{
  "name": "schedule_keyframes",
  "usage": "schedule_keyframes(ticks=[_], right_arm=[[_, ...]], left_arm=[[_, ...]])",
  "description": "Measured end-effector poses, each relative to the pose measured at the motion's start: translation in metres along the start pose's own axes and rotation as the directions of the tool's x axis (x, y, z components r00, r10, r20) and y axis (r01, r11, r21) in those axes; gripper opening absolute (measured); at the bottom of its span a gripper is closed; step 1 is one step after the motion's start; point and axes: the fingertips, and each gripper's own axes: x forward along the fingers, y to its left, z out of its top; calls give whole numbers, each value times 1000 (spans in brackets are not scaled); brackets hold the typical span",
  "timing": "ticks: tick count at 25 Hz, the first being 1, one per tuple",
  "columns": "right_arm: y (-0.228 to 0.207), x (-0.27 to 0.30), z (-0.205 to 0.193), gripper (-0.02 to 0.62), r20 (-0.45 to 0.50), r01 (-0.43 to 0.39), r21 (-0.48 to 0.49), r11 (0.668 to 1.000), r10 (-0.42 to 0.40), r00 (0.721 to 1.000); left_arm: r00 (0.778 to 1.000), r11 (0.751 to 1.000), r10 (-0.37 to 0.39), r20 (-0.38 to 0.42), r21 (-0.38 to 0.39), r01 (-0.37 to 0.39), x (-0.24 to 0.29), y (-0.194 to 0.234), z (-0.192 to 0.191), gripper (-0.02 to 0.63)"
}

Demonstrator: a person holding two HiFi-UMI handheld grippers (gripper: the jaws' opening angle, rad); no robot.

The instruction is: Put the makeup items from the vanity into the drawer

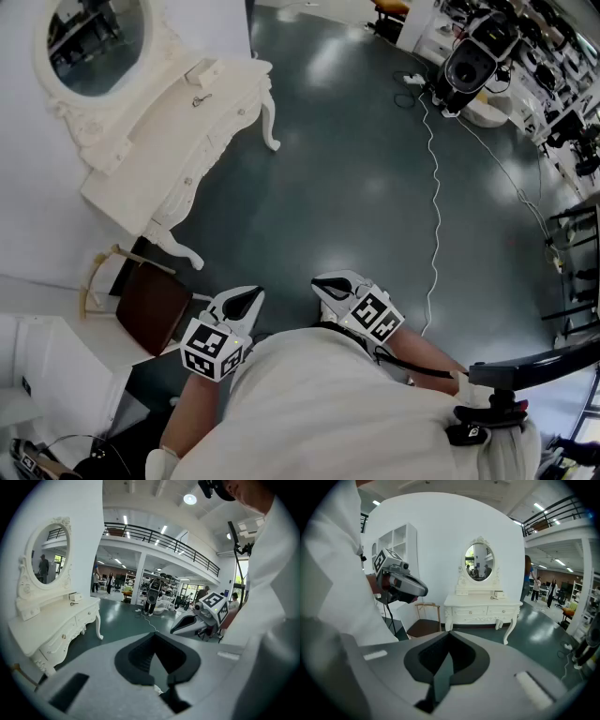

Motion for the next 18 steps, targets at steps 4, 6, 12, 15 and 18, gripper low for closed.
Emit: schedule_keyframes(ticks=[4,6,12,15,18], right_arm=[[21,24,8,0,2,18,-8,1000,-18,1000],[30,33,12,0,1,14,-14,1000,-14,1000],[48,33,-1,0,-39,-39,-23,999,38,998],[40,27,-10,0,-48,-70,-34,997,69,996],[-1,22,-11,0,-46,-115,-39,993,114,992]], left_arm=[[1000,1000,0,15,2,0,-26,16,-14,3],[1000,1000,9,17,-9,-9,-36,24,-22,3],[998,997,54,12,-59,-53,-43,27,-45,3],[996,994,84,22,-77,-82,-33,23,-47,3],[991,986,129,17,-113,-126,-2,27,-28,3]])
